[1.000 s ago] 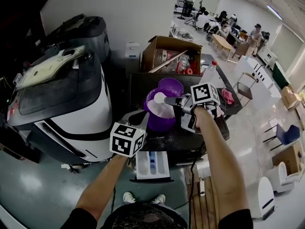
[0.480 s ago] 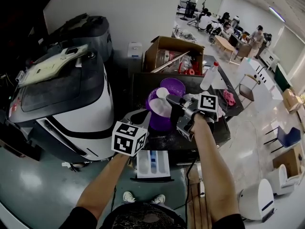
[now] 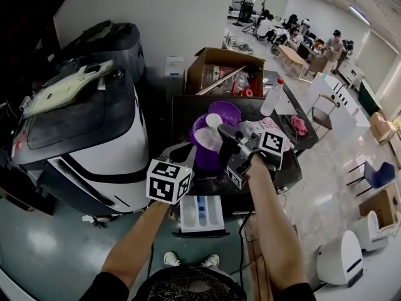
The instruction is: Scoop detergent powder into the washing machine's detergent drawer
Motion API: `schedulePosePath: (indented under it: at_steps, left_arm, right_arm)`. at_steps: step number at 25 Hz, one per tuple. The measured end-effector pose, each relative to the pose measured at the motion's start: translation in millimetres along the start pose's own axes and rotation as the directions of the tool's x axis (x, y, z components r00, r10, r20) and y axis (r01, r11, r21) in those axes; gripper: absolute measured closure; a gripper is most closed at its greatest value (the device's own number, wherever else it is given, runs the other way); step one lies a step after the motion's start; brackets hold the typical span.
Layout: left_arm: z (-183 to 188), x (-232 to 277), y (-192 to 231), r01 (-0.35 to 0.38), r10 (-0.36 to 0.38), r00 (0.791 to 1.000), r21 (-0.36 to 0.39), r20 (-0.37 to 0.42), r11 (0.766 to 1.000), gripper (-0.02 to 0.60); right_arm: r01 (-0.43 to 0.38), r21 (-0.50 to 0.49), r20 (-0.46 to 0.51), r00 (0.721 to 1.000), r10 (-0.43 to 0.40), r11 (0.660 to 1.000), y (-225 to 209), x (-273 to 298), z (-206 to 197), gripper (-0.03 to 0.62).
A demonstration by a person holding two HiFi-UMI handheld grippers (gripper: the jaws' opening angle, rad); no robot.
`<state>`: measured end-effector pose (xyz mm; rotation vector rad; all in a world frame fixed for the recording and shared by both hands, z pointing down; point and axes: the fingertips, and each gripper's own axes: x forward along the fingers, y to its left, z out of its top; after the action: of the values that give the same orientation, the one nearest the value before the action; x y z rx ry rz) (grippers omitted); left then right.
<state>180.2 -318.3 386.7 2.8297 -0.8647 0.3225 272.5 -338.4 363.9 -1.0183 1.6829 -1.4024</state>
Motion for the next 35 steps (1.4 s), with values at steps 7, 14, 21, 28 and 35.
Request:
schedulePosePath:
  at_steps: [7,14,21,28,35]
  left_arm:
    - [-9,-7,-3,0.025,-0.025,1.000,0.001,-0.008,1.000,0.581]
    - [-21,-17,-10,0.088,-0.088,0.996,0.004,-0.020,0.996,0.581]
    - [-33,-25,-12,0.141,-0.141,0.989,-0.002,-0.032,0.990,0.581]
    - [-38,-27,-14,0.145,-0.145,0.989,-0.003,-0.020,0.989,0.581]
    - [-43,-32,-16,0.106,-0.106,0.994,-0.013,-0.016,0.994,0.581]
  right_arm:
    - [-0.027,-0.020,0.022,0.999,0.028,0.999,8,-13,-19,0.556]
    - [-0.017,-0.009,0.085,0.996,0.018,1.000,4,-31,-38,0.556]
    - [-0.013,0.008,0.140,0.990,0.012,1.000,1,-42,-56,0.556]
    - [-0.018,0.013,0.155,0.988,0.016,1.000,-1,-52,-65,0.556]
    - [-0.023,0.019,0.125,0.992,0.021,1.000,-5,-61,-77,0.556]
